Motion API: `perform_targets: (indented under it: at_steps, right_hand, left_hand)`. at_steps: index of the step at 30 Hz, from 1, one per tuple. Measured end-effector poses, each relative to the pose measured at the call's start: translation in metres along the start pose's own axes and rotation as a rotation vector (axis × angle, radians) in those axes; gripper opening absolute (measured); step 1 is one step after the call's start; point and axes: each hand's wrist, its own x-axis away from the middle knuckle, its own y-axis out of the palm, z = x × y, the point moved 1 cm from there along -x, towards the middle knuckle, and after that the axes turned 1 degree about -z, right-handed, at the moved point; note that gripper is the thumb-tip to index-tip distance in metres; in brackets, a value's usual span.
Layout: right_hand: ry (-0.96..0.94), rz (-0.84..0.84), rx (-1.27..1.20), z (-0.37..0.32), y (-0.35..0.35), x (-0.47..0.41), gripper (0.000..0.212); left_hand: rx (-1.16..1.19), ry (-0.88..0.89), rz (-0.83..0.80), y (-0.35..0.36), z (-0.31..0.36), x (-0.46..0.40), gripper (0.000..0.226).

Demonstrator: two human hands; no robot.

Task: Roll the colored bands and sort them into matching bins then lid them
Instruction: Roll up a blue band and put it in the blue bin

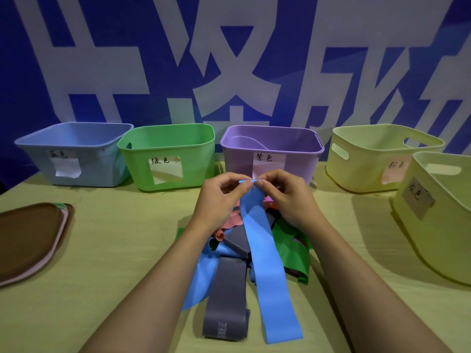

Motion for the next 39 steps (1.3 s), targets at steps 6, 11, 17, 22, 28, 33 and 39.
perform_targets:
  at_steps: [6, 11, 17, 22, 28, 33, 39]
  right_hand:
    - [-0.012, 0.002, 0.031, 0.0005, 0.0000, -0.0011, 0.003]
    - [0.023, -0.014, -0.013, 0.0048, -0.0001, -0.0019, 0.008]
    - [0.095, 0.033, -0.045, 0.0011, 0.0031, -0.0016, 0.034]
    - [0.100, 0.021, -0.065, 0.0022, 0.0034, -0.0030, 0.023]
    - [0.111, 0.006, -0.106, 0.0060, 0.0037, -0.0028, 0.018]
    - [0.095, -0.022, -0.145, 0.0070, 0.0035, -0.0023, 0.010]
    - [0.087, -0.036, -0.138, 0.0081, 0.0042, -0.0020, 0.008]
  left_hand:
    - [0.077, 0.001, 0.001, 0.0017, 0.0018, 0.0012, 0.017]
    - [0.078, 0.013, 0.012, 0.0005, 0.0010, 0.0013, 0.018]
    - [0.071, 0.016, -0.002, 0.0010, 0.0028, 0.0023, 0.025]
    - [0.068, 0.014, -0.001, 0.0008, 0.0031, 0.0028, 0.027]
    - [0.085, -0.008, -0.019, 0.0011, 0.0037, 0.0026, 0.029]
    - [0.106, -0.109, 0.014, 0.0023, 0.0041, 0.0036, 0.010]
    - [0.013, -0.145, 0.079, 0.0017, 0.0010, 0.0032, 0.018]
